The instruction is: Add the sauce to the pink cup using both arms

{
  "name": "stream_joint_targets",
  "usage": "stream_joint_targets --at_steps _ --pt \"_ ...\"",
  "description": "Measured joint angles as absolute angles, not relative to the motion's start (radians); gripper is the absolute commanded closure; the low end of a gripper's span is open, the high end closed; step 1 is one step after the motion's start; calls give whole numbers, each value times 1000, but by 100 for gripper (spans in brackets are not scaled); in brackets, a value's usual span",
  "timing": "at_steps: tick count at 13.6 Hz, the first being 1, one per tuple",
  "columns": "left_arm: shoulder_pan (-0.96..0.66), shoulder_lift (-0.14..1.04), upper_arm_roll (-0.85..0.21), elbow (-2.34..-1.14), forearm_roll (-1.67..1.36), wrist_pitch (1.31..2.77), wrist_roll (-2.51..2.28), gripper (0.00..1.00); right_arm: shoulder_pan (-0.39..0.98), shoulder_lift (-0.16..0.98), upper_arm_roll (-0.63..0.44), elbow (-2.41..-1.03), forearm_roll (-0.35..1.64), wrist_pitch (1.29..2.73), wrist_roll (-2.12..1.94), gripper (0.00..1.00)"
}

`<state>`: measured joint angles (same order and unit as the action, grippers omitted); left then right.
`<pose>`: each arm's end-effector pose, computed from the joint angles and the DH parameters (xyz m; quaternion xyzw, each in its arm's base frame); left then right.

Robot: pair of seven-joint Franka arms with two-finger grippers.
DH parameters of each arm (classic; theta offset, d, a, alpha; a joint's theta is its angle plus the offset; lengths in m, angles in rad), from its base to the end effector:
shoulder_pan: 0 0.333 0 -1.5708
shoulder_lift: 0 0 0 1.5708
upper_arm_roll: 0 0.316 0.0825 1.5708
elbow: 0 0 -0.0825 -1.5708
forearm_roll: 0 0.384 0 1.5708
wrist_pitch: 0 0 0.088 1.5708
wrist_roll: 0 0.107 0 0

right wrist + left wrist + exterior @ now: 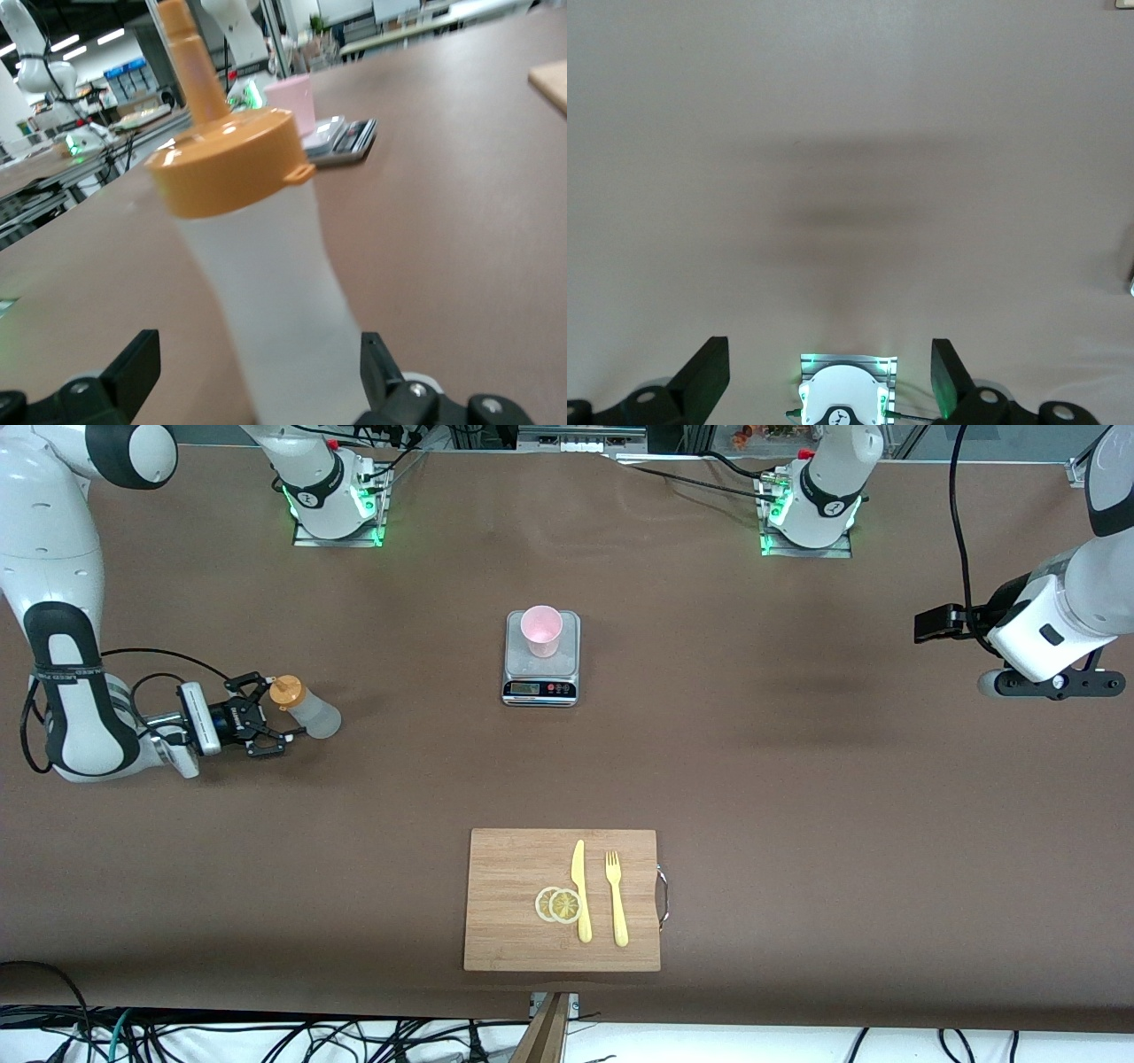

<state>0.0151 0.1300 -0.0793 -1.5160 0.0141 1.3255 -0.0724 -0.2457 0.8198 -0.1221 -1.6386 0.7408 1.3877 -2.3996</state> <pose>0.5607 -0.0316 0.5600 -0.9872 -0.0042 0.1589 0.0128 0.5576 -0.1229 0.1297 -0.5419 -0.6284 -0.2015 0.5204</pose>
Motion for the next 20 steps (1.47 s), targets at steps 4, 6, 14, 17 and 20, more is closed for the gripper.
stream_joint_targets --at_steps 4,6,14,17,20 --pt "15 131 -79 -1516 14 1326 -72 0 -217 658 -126 -1619 565 1445 -2148 0" --pt "15 131 -79 -1516 14 1326 -72 0 -181 564 -126 -1620 484 1467 -1975 0" --pt "15 131 -80 -1516 14 1328 -72 0 17 291 -119 -1630 93 1616 -1106 0" --pt "15 132 -80 -1516 14 1328 -72 0 51 245 -56 -1635 -29 1635 -706 0" --pt "16 134 -79 -1516 14 1328 -72 0 63 214 -20 -1636 -60 1638 -372 0"
